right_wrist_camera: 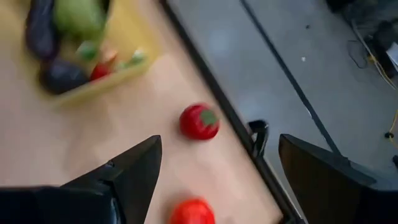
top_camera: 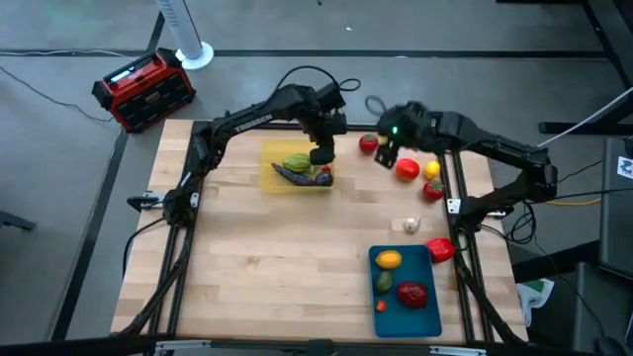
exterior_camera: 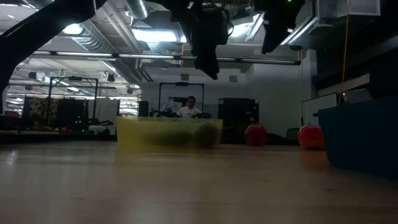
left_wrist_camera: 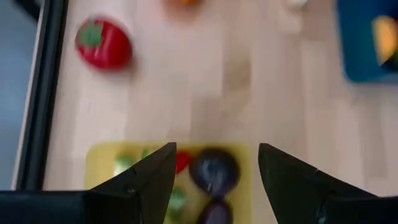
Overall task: Sort produce into baskets
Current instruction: Put the red tomato into the blue bin
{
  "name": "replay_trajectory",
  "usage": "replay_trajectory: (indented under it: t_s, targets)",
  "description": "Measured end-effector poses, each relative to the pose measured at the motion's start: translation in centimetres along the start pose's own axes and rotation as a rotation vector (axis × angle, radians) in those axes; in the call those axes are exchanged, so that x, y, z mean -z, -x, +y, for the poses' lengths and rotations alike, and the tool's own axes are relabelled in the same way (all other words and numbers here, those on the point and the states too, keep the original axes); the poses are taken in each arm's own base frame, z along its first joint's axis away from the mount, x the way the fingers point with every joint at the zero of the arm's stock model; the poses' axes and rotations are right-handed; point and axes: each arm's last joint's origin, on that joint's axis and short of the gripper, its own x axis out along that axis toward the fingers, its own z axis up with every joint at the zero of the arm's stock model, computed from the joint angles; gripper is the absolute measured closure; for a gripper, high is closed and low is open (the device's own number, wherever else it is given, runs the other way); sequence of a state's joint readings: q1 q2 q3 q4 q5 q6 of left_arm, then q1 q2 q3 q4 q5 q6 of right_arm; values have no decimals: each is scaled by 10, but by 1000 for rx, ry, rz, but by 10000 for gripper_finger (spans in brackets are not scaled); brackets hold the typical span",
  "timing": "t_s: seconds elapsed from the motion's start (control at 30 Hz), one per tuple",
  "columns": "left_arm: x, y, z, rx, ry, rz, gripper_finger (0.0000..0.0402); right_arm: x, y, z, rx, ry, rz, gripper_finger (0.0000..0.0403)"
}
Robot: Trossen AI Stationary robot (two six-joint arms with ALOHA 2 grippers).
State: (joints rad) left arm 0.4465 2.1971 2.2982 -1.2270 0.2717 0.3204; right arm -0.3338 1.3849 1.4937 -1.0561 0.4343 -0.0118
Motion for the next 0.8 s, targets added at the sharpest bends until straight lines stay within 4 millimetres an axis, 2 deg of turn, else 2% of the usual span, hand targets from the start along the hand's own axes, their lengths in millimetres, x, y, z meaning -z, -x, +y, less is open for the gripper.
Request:
replay_trajectory:
  t_s: [0.17, 0.37, 0.53, 0.7, 0.8]
  targets:
    - [-7, 1, 3, 14, -19, -84, 178, -5, -8, -22, 53, -96, -36, 84]
    - [-9, 5, 16, -22, -30, -145, 178, -3, -13, -34, 82, -130, -16, 84]
    - [-7, 10, 31, -50, -4, -174, 178, -2, -13, -34, 46, -131, -15, 67]
    - [-2, 13, 42, -68, 10, -174, 178, -3, -16, -32, 23, -130, -11, 14]
    - [1, 16, 49, -61, 17, -182, 178, -5, -25, -32, 26, -133, 15, 12]
